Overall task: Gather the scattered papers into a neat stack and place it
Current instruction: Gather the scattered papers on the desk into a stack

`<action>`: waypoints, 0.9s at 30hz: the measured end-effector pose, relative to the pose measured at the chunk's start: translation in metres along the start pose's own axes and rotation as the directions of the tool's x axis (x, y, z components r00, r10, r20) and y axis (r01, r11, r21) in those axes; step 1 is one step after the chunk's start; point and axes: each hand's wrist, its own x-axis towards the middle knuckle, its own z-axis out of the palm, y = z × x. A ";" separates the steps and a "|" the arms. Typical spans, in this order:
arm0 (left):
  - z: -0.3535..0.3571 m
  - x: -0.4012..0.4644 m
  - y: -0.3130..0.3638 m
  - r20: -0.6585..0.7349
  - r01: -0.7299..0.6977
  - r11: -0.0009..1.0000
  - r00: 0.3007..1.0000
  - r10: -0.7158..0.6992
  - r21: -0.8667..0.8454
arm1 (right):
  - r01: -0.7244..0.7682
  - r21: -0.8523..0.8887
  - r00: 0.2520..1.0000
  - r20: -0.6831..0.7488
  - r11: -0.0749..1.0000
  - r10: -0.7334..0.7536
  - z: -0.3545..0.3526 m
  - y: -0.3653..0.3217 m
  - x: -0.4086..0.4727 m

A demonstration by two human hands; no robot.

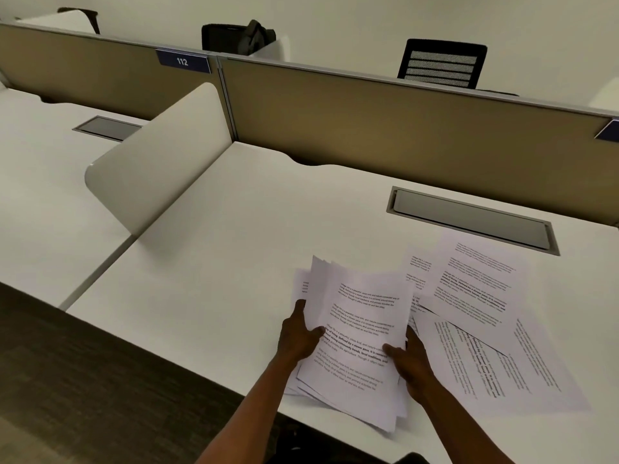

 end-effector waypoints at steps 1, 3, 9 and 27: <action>0.000 -0.001 0.004 0.017 -0.009 1.000 1.000 0.009 -0.011 | 0.001 0.011 1.000 0.000 1.000 -0.001 0.002 -0.001 -0.001; -0.002 -0.003 0.013 0.067 -0.025 0.997 0.997 0.030 -0.073 | 0.000 0.041 1.000 0.000 0.999 0.000 0.003 -0.003 -0.002; -0.014 -0.018 0.058 0.286 0.063 0.775 0.946 0.155 -0.629 | 0.046 0.156 0.999 0.007 0.987 -0.048 -0.010 -0.022 -0.006; 0.002 -0.008 0.025 0.292 0.150 0.934 0.955 -0.052 -0.323 | 0.022 0.041 0.995 0.091 0.999 -0.026 -0.036 -0.036 0.006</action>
